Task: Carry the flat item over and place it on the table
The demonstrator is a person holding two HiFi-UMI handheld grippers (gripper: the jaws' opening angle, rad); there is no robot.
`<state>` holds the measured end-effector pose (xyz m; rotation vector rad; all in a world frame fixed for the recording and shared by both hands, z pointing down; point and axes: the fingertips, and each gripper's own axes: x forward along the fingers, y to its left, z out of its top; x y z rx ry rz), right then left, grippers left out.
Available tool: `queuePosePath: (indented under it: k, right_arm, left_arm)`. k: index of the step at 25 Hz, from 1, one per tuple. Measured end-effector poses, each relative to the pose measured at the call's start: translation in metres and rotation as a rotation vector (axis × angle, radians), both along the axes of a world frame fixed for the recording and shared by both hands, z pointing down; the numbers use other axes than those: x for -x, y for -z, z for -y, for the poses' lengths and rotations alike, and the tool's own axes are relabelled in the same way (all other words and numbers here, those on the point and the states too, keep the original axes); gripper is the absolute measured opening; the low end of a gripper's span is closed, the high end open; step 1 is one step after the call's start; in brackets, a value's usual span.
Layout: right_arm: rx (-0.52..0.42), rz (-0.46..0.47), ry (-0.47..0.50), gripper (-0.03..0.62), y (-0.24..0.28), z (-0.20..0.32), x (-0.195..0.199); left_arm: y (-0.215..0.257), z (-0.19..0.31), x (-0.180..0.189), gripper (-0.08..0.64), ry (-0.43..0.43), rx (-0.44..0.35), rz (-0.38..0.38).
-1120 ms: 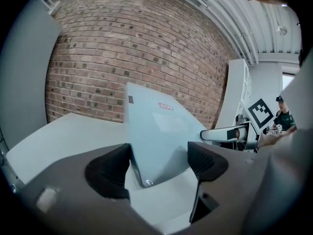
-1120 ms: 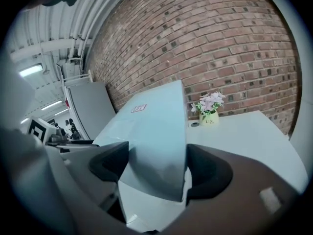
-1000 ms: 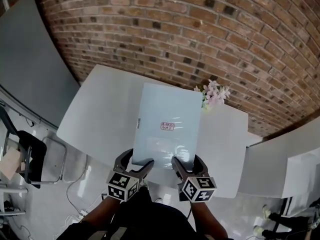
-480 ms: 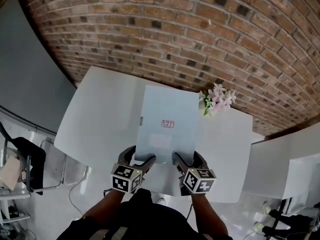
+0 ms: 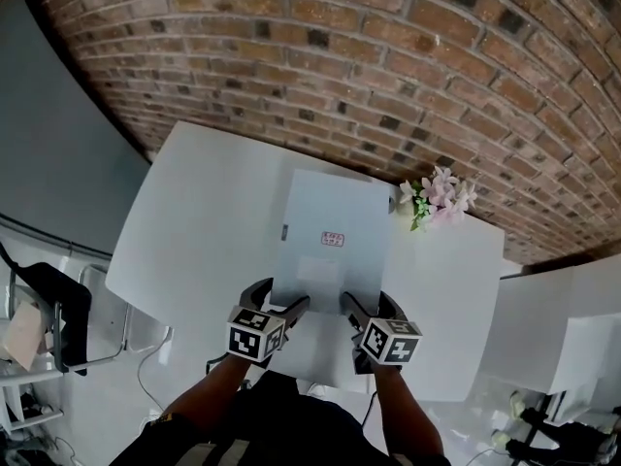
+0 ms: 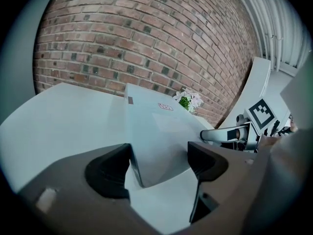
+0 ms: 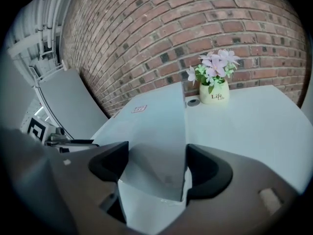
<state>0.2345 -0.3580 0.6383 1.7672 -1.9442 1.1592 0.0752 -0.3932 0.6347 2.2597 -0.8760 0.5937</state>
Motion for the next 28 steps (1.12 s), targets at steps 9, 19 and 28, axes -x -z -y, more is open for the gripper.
queuePosePath:
  k: [9,19,28]
  right_arm:
    - [0.055,0.017,-0.016,0.379,-0.031,0.015,-0.006]
    - [0.098,-0.011,0.018,0.379,-0.05,0.015,-0.007]
    - [0.075,-0.014,0.017,0.382,-0.053,0.017,-0.009]
  left_arm:
    - [-0.03,0.017,-0.006,0.387,-0.009,0.054,0.009]
    - [-0.053,0.014,-0.006,0.385,-0.022,0.087,0.041]
    - [-0.059,0.016,-0.007,0.387,-0.017,0.094,0.025]
